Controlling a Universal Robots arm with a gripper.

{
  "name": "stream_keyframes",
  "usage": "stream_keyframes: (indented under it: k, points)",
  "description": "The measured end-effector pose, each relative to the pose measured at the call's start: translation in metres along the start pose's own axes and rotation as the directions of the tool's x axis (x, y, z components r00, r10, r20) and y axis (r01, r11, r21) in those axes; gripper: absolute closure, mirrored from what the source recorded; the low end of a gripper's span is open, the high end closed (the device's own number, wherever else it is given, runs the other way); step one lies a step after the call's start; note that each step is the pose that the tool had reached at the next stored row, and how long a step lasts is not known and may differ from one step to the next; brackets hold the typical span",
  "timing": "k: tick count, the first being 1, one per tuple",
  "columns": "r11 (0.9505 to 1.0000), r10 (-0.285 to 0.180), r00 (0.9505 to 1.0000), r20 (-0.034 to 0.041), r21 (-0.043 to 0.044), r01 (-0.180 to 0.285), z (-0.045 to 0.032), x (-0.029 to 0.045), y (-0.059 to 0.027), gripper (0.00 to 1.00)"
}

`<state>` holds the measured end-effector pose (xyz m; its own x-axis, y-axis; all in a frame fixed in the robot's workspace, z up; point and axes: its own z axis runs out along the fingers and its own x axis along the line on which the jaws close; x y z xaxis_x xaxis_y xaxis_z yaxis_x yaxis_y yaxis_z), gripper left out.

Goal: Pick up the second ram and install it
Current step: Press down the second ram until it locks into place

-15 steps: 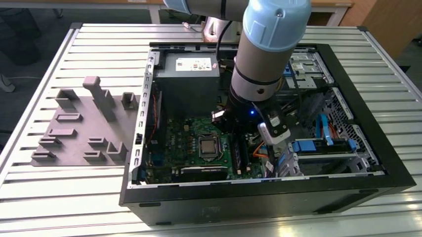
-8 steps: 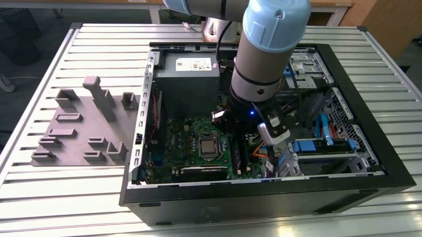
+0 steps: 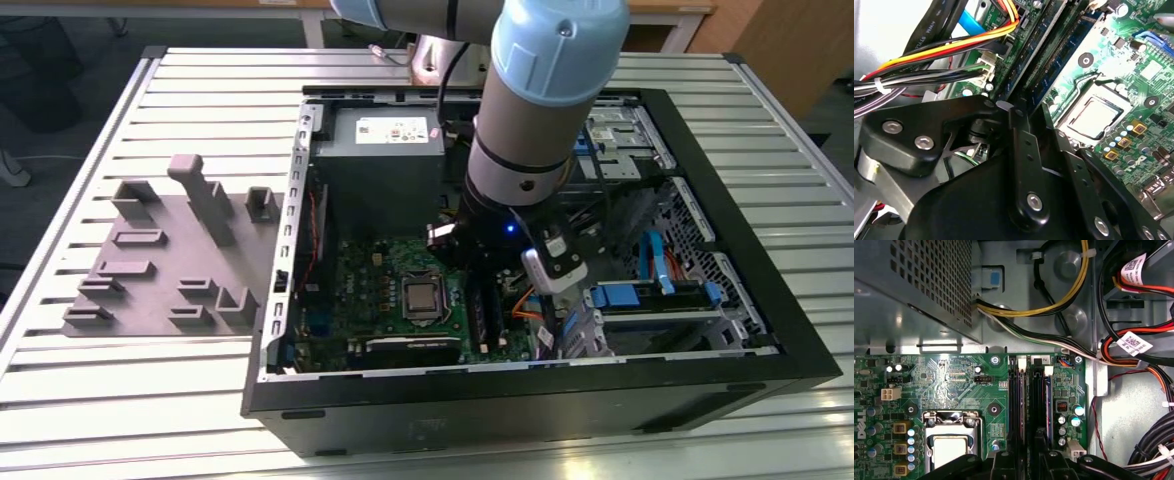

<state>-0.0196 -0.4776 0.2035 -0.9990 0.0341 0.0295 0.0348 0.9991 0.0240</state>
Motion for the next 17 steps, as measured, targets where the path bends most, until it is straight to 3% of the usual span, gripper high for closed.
stream_keyframes:
  k: [8,12,13,15,17]
  points:
    - [1.0,0.0,1.0,-0.0018,0.0002,0.0,-0.0222,0.0007,0.0005,0.73]
    - [1.0,0.0,1.0,-0.0038,0.0001,0.0,-0.0289,0.0009,0.0007,0.73]
    - [1.0,0.0,1.0,-0.0047,0.0002,0.0,-0.0296,0.0008,0.0007,0.74]
    - [1.0,0.0,1.0,-0.0051,0.0,0.0,-0.0298,0.0008,0.0008,0.87]
    - [1.0,0.0,1.0,-0.0052,0.0001,0.0,-0.0299,0.0008,0.0007,0.89]
